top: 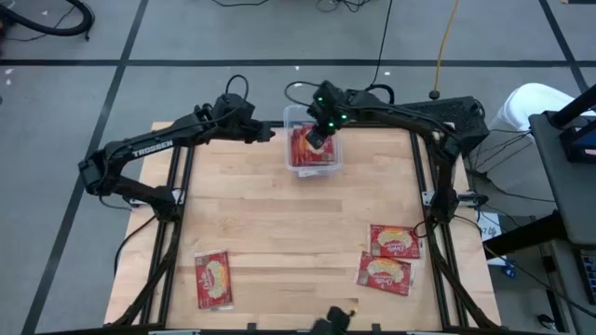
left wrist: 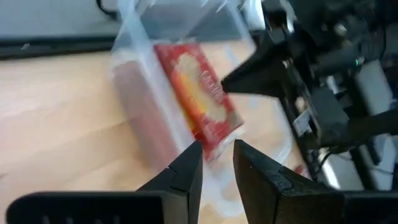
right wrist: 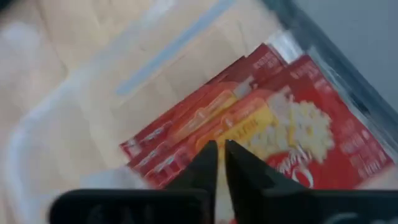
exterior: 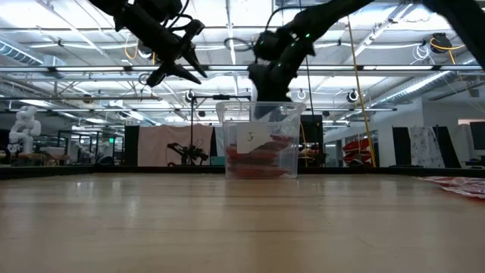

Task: Sort popcorn bags into baskets
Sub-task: Put the red popcorn bag into the transparent container

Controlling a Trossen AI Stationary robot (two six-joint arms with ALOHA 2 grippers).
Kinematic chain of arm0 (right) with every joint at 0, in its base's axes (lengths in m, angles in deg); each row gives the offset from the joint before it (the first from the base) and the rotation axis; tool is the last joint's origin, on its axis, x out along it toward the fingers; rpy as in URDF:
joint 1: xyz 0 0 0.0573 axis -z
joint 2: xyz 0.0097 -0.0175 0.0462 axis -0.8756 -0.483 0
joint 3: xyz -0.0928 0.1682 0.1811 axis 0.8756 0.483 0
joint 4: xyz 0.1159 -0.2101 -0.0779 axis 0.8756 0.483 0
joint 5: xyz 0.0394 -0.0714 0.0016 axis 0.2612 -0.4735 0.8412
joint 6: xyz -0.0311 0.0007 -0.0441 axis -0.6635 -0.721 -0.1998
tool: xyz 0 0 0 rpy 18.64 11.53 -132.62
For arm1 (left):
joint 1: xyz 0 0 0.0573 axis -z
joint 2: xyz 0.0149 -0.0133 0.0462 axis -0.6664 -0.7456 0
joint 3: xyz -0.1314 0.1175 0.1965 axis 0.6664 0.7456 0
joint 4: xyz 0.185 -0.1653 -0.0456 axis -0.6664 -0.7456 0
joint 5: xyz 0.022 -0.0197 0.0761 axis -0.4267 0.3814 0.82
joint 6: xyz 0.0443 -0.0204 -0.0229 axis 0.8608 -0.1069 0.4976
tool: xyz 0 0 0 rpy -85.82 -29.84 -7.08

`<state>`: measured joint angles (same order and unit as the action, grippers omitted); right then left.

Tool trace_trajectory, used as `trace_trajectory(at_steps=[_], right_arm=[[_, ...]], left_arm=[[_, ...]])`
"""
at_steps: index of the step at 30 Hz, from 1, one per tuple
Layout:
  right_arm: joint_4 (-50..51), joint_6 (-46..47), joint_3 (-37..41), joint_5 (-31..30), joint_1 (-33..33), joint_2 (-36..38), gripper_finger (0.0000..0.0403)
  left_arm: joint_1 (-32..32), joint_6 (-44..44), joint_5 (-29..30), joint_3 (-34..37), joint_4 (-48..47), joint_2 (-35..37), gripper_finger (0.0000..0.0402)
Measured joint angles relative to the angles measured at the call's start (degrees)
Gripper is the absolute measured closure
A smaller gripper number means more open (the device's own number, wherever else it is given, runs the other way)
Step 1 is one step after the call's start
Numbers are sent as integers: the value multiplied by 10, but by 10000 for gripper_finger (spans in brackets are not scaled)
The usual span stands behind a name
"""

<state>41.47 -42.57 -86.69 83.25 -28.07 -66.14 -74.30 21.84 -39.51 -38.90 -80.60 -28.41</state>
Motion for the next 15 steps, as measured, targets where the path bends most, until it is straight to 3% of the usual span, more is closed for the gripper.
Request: trace_trajectory(at_steps=[3, 6, 15], right_arm=[[34, -35, -48, 1, -3, -49, 398], [72, -52, -81, 1, -6, -87, 393], [57, -109, -84, 1, -37, -116, 401]], left_arm=[[1, 5, -8, 0, -14, 1, 309], [9, 3, -17, 0, -25, 1, 309], [50, -1, -19, 0, -27, 1, 309]])
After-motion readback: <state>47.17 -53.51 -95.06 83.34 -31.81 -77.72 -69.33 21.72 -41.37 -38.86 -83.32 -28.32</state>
